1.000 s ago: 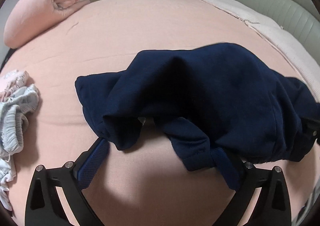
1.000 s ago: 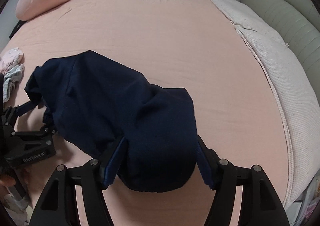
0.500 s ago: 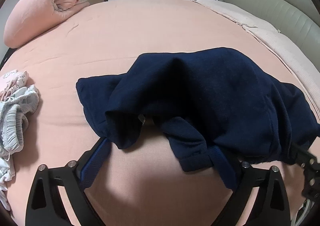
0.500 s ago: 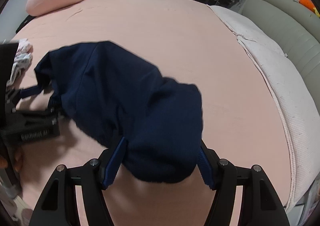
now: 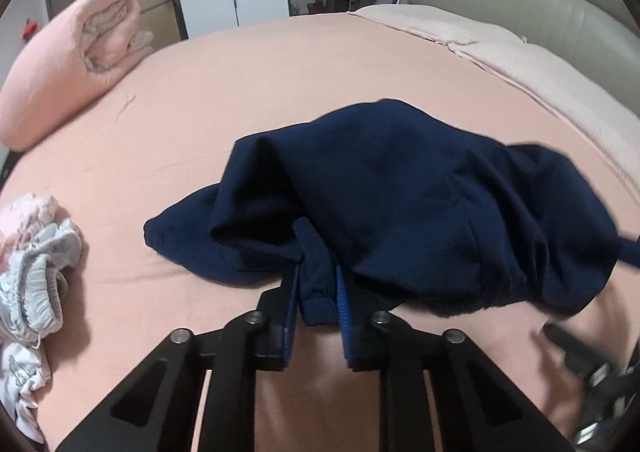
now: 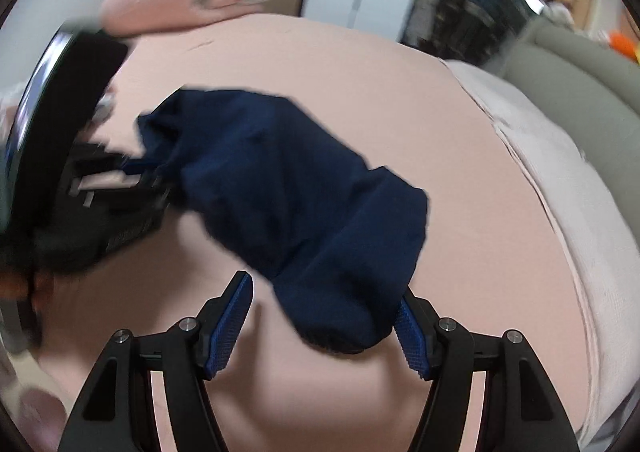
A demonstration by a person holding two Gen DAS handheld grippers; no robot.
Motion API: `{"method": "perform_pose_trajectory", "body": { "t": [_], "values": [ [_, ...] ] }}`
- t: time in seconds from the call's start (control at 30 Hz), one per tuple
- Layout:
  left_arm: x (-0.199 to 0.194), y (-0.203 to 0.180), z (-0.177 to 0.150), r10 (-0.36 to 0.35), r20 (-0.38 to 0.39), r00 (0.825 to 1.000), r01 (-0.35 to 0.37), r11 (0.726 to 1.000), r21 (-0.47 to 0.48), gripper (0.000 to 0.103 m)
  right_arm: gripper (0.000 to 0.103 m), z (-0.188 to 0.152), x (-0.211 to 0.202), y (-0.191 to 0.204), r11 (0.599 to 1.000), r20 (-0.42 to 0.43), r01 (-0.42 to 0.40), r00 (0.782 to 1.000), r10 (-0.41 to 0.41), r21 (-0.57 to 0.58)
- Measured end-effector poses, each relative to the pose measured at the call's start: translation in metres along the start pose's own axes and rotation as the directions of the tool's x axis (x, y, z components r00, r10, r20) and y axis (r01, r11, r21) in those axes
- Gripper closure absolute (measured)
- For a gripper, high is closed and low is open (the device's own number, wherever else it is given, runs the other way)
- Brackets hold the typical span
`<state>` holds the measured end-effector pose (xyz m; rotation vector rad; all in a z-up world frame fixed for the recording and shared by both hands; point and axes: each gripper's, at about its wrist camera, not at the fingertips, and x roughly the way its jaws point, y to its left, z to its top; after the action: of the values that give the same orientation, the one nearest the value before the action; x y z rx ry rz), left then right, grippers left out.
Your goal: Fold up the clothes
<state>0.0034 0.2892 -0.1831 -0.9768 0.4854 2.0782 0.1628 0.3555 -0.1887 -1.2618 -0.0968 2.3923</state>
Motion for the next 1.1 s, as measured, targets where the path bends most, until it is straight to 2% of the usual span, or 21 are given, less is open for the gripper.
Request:
{"method": "perform_pose_trajectory", "body": {
  "t": [0.07, 0.17, 0.33, 0.43, 0.53, 0.67, 0.7, 0.8, 0.93, 1.1],
  "values": [
    [0.002, 0.001, 0.01, -0.014, -0.004, 1.0, 0.014, 0.999, -0.037, 0.09, 0.036, -0.002, 0.001, 0.012, 0.998, 0.001, 0.027, 1.0, -0.027, -0.064],
    [-0.001, 0.013, 0.015, -0.014, -0.005, 1.0, 0.014, 0.998, -0.063, 0.091, 0.036, -0.004, -0.002, 0.031, 0.982, 0.058, 0.086, 0.995, -0.077, -0.171],
    [-0.016, 0.023, 0.017, -0.024, 0.021, 0.999, 0.025, 0.997, -0.073, 0.091, 0.036, -0.006, -0.017, 0.057, 0.939, 0.195, 0.193, 0.971, -0.141, -0.285],
    [-0.031, 0.017, 0.011, -0.001, 0.047, 0.999, 0.003, 0.999, -0.041, 0.091, 0.036, -0.002, -0.008, 0.055, 0.919, 0.231, 0.235, 0.959, -0.165, -0.318],
    [-0.037, 0.018, 0.014, 0.02, 0.065, 0.998, -0.02, 1.0, -0.003, 0.091, 0.036, -0.012, -0.023, 0.083, 0.887, 0.249, 0.294, 0.945, -0.213, -0.357],
    [-0.056, 0.017, 0.028, -0.002, 0.075, 0.997, 0.003, 1.0, -0.006, 0.091, 0.036, -0.019, -0.032, 0.097, 0.812, 0.315, 0.416, 0.9, -0.302, -0.41],
    [-0.058, 0.018, 0.031, -0.016, 0.078, 0.997, 0.017, 1.0, -0.016, 0.091, 0.036, -0.018, -0.026, 0.091, 0.809, 0.322, 0.425, 0.895, -0.309, -0.406],
    [-0.071, 0.023, 0.035, -0.053, 0.107, 0.993, 0.057, 0.998, -0.038, 0.091, 0.036, -0.012, -0.018, 0.076, 0.85, 0.299, 0.371, 0.916, -0.269, -0.373],
    [-0.083, 0.023, 0.053, -0.045, 0.145, 0.988, 0.048, 0.999, -0.015, 0.091, 0.036, -0.014, -0.009, 0.077, 0.826, 0.316, 0.38, 0.913, -0.26, -0.417],
    [-0.099, 0.03, 0.06, -0.068, 0.167, 0.984, 0.075, 0.997, -0.032, 0.091, 0.036, -0.031, 0.008, 0.103, 0.703, 0.358, 0.452, 0.887, -0.291, -0.55]
  ]
}}
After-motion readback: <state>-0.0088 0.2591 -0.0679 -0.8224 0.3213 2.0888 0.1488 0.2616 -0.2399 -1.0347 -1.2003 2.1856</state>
